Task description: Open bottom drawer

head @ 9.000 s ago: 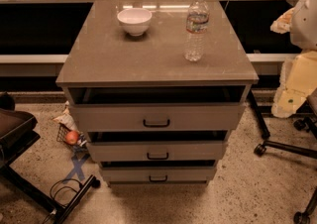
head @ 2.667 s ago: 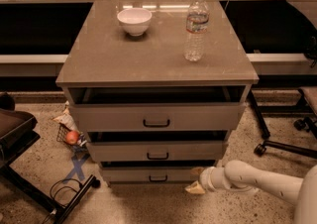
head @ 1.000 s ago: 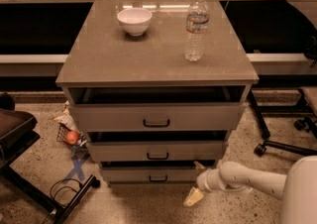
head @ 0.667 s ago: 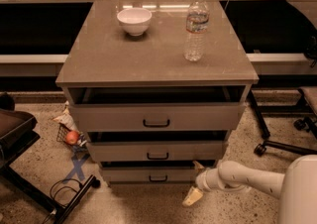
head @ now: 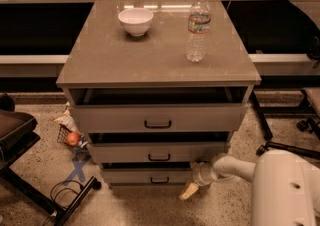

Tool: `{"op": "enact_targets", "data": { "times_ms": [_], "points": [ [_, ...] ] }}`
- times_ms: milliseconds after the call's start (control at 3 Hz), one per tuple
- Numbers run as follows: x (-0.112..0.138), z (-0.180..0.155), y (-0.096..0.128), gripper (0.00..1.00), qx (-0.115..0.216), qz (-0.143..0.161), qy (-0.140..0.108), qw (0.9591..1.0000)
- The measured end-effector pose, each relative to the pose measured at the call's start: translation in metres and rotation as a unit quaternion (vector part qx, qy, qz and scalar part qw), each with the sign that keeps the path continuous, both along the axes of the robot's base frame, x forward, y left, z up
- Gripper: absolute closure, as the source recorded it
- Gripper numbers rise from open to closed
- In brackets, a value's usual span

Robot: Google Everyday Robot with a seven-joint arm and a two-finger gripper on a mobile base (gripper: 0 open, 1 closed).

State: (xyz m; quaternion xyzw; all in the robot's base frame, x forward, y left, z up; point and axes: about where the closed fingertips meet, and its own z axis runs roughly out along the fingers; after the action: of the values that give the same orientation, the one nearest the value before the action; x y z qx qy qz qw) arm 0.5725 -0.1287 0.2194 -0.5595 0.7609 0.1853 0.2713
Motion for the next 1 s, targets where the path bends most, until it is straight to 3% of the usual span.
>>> {"op": "enact_targets", "data": {
  "times_ms": [333, 667, 1000],
  "points": [
    [0.007, -0.027, 0.004, 0.00, 0.006, 0.001, 0.023, 0.9997],
    [0.007, -0.048, 0.006, 0.21, 0.012, 0.000, 0.041, 0.9991],
    [0.007, -0.041, 0.006, 0.44, 0.012, 0.000, 0.041, 0.9991]
  ]
}}
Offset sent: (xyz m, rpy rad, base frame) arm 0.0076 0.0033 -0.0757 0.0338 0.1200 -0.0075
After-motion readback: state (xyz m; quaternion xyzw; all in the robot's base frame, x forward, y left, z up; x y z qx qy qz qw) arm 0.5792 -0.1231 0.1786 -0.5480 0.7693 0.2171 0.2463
